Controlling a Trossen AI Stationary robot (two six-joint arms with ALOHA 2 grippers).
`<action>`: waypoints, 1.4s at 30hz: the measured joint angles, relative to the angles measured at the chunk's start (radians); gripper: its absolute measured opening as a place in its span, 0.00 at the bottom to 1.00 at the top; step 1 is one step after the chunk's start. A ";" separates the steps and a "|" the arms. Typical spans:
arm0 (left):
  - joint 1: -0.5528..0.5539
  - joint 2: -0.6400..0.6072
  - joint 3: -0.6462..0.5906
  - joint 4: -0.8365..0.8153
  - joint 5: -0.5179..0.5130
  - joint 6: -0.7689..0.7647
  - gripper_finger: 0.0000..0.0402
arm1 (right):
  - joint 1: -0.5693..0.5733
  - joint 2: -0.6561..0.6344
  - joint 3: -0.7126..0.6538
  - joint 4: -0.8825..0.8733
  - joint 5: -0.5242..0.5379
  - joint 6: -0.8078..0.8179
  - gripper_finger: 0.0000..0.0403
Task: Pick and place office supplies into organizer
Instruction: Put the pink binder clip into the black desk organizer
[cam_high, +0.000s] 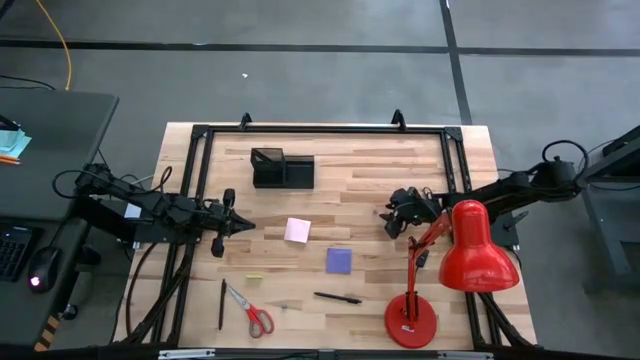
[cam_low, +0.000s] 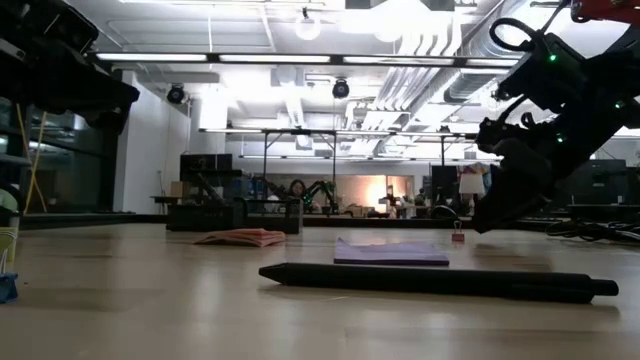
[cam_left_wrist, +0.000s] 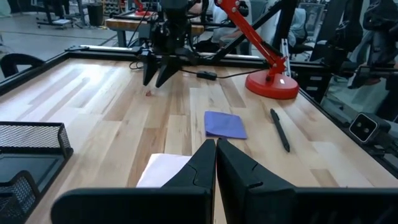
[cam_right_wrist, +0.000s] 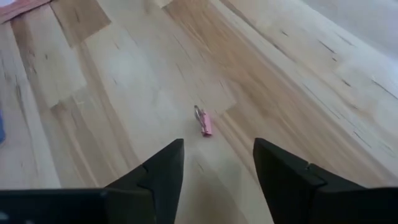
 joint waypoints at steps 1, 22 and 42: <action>0.000 0.000 0.000 0.000 0.000 0.000 0.00 | 0.000 0.012 0.000 0.014 0.000 -0.008 0.46; 0.000 0.000 0.000 0.000 -0.003 0.000 0.00 | -0.001 0.192 0.003 0.216 0.034 -0.030 0.46; 0.000 0.000 0.000 -0.001 -0.002 0.000 0.00 | -0.001 0.197 0.003 0.241 0.034 -0.040 0.19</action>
